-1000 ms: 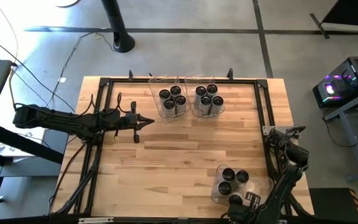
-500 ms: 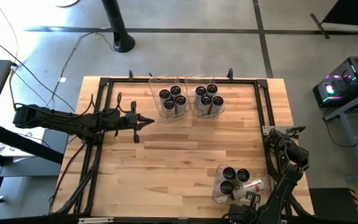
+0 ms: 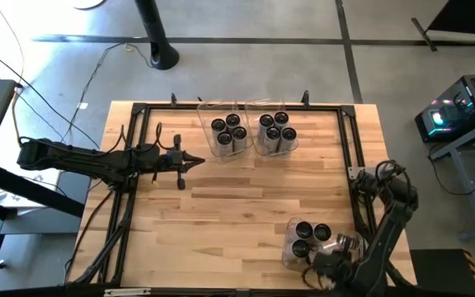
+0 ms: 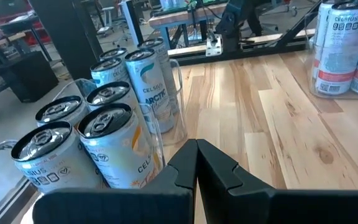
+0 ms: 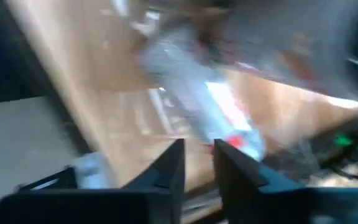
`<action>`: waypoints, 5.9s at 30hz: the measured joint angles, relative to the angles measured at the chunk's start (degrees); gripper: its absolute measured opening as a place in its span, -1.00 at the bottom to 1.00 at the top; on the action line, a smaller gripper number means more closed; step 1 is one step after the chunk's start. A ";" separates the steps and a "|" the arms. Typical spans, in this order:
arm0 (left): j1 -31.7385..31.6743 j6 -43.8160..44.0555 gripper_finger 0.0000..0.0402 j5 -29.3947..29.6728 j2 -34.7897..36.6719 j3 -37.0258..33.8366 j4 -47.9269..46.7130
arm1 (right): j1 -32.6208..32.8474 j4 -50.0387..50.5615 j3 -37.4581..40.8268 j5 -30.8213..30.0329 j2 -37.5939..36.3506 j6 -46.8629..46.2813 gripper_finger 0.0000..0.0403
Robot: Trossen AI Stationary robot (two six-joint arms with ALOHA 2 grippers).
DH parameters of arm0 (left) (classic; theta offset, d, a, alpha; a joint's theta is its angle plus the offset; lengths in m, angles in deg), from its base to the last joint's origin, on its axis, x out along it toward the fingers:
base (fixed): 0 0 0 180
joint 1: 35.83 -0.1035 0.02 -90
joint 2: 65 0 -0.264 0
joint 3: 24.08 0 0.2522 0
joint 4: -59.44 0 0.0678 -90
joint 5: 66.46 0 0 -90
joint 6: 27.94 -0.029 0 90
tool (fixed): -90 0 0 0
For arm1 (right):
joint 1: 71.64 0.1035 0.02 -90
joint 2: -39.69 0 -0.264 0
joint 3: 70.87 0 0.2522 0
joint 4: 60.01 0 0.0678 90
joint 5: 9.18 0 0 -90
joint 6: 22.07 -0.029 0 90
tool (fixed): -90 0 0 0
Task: Sort soda cans
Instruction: Remove the white-pink soda can from the bottom right transparent bin
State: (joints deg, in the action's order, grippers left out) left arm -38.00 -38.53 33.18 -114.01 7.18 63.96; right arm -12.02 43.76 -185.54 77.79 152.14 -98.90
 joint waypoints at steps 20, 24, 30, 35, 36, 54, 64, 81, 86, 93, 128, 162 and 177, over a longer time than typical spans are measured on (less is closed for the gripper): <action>0.00 2.49 -1.00 0.06 0.00 0.00 -0.83 | 0.27 -26.19 34.36 -4.45 -14.27 13.50 0.41; 0.00 2.63 -1.00 0.17 0.00 0.00 -0.85 | 0.50 -23.92 33.03 -4.81 -14.04 13.91 0.41; 0.00 2.90 -1.00 0.19 0.00 0.00 -0.85 | 0.46 -16.76 28.26 -4.28 -13.60 13.12 0.41; 0.00 2.90 -1.00 0.21 0.02 0.00 -0.85 | 0.85 -12.45 23.56 -7.35 -13.64 12.30 0.41; 0.00 2.90 -1.00 0.21 0.02 0.00 -0.83 | 0.85 -11.72 22.67 -7.59 -13.66 11.65 0.41; 0.00 2.55 -1.00 0.21 0.02 0.00 -1.02 | 7.67 -23.33 31.95 -3.63 -13.77 6.43 0.40; 0.00 2.49 -1.00 0.19 0.02 0.00 -1.13 | 7.61 -28.92 38.97 -3.76 -14.43 12.99 0.41; 0.00 2.60 -1.00 0.19 0.04 0.00 -1.83 | 7.62 -32.66 40.31 -4.45 -14.36 11.30 0.41; 0.00 2.53 -1.00 0.19 0.04 0.00 -1.80 | 7.67 -32.41 40.31 -5.73 -14.39 8.46 0.41; 0.00 2.53 -1.00 0.19 0.07 0.00 -1.81 | 7.59 -33.20 40.40 -5.66 -14.36 7.16 0.48; 0.00 2.47 -1.00 0.17 0.07 0.00 -2.10 | -2.18 -38.57 42.29 -0.02 -13.74 12.84 0.52; 0.04 2.86 -1.00 -0.02 0.11 1.92 -2.66 | -2.09 -9.15 8.98 -5.02 -13.77 1.22 0.16; 4.30 -7.05 -0.85 -25.52 -5.65 2.01 25.49 | 7.33 -10.87 8.59 -51.87 -13.86 -6.81 0.16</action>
State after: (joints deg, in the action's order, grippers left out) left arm -33.70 -45.58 7.66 -119.67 9.19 89.45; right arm -4.69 32.89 -176.94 25.92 138.28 -105.71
